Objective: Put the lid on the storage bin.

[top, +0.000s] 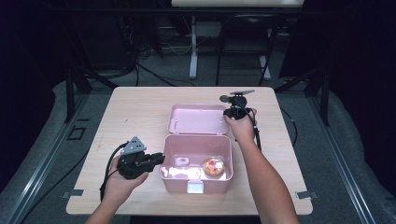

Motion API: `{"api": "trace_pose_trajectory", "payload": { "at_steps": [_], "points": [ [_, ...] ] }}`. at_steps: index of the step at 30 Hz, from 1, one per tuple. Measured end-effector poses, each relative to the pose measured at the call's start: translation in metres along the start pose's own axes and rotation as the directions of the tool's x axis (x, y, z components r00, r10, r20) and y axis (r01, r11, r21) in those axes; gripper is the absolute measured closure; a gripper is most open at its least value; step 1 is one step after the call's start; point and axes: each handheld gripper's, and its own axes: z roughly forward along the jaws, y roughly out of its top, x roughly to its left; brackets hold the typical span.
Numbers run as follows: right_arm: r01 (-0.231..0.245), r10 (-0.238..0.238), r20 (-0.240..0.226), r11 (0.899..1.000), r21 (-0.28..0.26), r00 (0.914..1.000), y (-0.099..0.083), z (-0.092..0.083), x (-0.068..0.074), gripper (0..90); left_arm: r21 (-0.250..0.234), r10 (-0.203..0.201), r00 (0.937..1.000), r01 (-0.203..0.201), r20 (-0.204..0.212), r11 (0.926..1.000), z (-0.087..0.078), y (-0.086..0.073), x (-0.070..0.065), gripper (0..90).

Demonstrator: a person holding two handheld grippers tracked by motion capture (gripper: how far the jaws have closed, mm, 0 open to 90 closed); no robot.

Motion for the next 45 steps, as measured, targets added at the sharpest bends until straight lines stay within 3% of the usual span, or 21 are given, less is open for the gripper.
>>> {"api": "trace_pose_trajectory", "payload": {
  "at_steps": [17, 29, 45],
  "points": [
    [0.001, -0.001, 0.012, 1.0, -0.014, 0.9999, 0.003, -0.005, 0.005, 83.6, 0.001, 0.003, 1.0, -0.003, 0.001, 1.0, 0.0, 0.0, 0.0, 79.6],
    [0.024, -0.023, 0.014, 0.997, -0.07, 0.9996, 0.005, -0.018, 0.008, 84.9, 0.005, -0.001, 1.0, 0.001, 0.004, 1.0, 0.0, 0.0, -0.001, 79.4],
    [0.05, -0.048, 0.011, 0.986, -0.158, 0.9988, 0.009, -0.045, 0.012, 86.4, 0.006, 0.002, 1.0, -0.002, -0.004, 1.0, 0.001, 0.001, -0.002, 79.4]
  ]
}}
